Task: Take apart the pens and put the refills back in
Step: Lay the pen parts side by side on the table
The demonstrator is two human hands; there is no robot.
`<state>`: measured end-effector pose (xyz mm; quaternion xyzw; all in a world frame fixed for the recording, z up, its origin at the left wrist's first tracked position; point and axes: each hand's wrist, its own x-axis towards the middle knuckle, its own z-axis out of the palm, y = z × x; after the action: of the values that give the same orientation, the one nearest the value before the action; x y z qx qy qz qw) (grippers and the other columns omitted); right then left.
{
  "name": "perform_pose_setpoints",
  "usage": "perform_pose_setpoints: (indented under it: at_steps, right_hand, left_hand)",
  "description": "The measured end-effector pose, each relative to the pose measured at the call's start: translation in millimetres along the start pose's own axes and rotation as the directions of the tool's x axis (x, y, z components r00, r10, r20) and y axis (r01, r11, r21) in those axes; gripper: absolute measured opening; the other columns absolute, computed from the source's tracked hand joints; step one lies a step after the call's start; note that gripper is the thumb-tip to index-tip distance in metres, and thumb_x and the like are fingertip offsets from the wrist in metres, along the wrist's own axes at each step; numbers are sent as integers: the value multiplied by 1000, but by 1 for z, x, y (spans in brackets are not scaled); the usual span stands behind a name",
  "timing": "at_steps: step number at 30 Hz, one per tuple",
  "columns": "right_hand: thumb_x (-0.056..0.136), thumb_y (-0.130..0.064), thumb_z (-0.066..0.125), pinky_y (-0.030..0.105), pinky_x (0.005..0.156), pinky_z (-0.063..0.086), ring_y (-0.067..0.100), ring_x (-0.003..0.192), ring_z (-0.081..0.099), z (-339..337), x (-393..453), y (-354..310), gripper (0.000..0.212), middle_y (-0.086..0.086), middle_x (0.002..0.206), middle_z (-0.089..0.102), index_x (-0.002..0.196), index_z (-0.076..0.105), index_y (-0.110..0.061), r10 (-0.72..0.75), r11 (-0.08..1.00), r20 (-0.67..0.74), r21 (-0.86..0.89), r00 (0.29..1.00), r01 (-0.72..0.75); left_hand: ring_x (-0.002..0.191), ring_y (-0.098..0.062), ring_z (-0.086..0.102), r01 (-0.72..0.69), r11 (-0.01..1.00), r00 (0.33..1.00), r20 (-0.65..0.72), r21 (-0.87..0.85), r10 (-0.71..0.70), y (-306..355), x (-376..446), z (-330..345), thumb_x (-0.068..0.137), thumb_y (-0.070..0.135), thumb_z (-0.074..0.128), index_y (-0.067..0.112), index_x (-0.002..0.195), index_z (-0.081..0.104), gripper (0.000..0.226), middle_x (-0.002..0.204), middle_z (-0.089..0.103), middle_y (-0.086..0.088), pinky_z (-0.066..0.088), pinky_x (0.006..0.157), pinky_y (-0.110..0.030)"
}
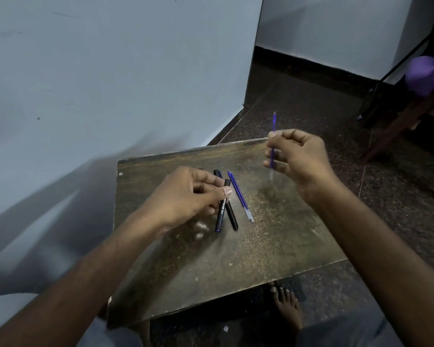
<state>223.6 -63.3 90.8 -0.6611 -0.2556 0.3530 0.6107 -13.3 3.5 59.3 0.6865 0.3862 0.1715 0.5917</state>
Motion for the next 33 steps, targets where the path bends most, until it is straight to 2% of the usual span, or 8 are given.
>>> perform_pose_setpoints:
  at_steps: [1, 3, 4, 6, 12, 23, 27, 33]
  right_hand:
    - [97, -20, 81, 28, 69, 64, 15, 75, 74, -9, 7, 2, 8, 1, 84, 78, 92, 78, -15, -79, 952, -8, -298, 997, 73]
    - [91, -29, 86, 29, 73, 61, 14, 76, 76, -24, 19, 9, 16, -1, 78, 79, 80, 78, -22, -220, 624, 46, -761, 974, 177]
    - [89, -29, 87, 33, 77, 62, 17, 78, 77, -29, 23, 12, 19, 2, 77, 79, 75, 76, -22, -230, 494, 73, -851, 970, 181]
    - [87, -27, 88, 38, 84, 63, 23, 81, 78, -32, 27, 18, 25, 6, 74, 80, 68, 74, -18, -164, 408, 95, -899, 982, 156]
    - [81, -29, 92, 34, 73, 59, 24, 78, 76, -30, 32, 32, 25, 4, 73, 76, 68, 77, -14, -98, 369, 78, -923, 992, 109]
    - [87, -26, 88, 33, 74, 61, 19, 78, 76, -24, 25, 28, 19, 0, 72, 76, 75, 79, -15, -158, 359, 138, -914, 978, 187]
    - [89, -25, 90, 4, 49, 44, -3, 57, 66, 0, 7, 30, 20, -13, 65, 69, 74, 76, -23, -123, 426, 287, -849, 950, 312]
    - [86, -28, 92, 4, 45, 43, -13, 48, 63, 17, 3, 39, 19, -12, 65, 72, 75, 79, -22, -29, 493, 333, -816, 943, 303]
  left_hand:
    - [82, -10, 84, 10, 1000, 1000, -4, -21, -10, -1, 2, -1, 71, 52, 86, 23, 110, 82, 48, 90, 87, 2, 65, 72, -21]
    - [88, -16, 85, 16, 998, 1000, -17, -67, -17, -5, 7, -3, 69, 52, 86, 20, 107, 84, 51, 93, 87, -2, 67, 77, -27]
    - [91, -19, 85, 13, 996, 1000, -23, -91, -15, -7, 9, -4, 70, 52, 87, 19, 107, 85, 50, 95, 87, -4, 68, 81, -30]
    - [94, -22, 85, 12, 993, 999, -36, -118, -16, -7, 11, -4, 70, 52, 87, 18, 108, 86, 51, 97, 87, -6, 69, 86, -35]
    - [91, -19, 85, 11, 996, 999, -49, -87, -15, -5, 12, -3, 86, 40, 87, 21, 106, 85, 28, 95, 87, -2, 70, 85, -35]
    - [89, -16, 85, 7, 999, 998, -68, -41, -10, -7, 10, -4, 87, 43, 86, 25, 103, 85, 25, 94, 87, 1, 69, 82, -29]
    - [89, -14, 85, 2, 1000, 997, -71, -31, -4, -5, 11, -5, 91, 40, 85, 25, 106, 85, 21, 95, 87, 2, 67, 77, -22]
    - [87, -11, 85, -8, 1000, 996, -93, -27, 6, -6, 11, -6, 92, 41, 84, 26, 104, 85, 19, 93, 87, 4, 65, 74, -20]
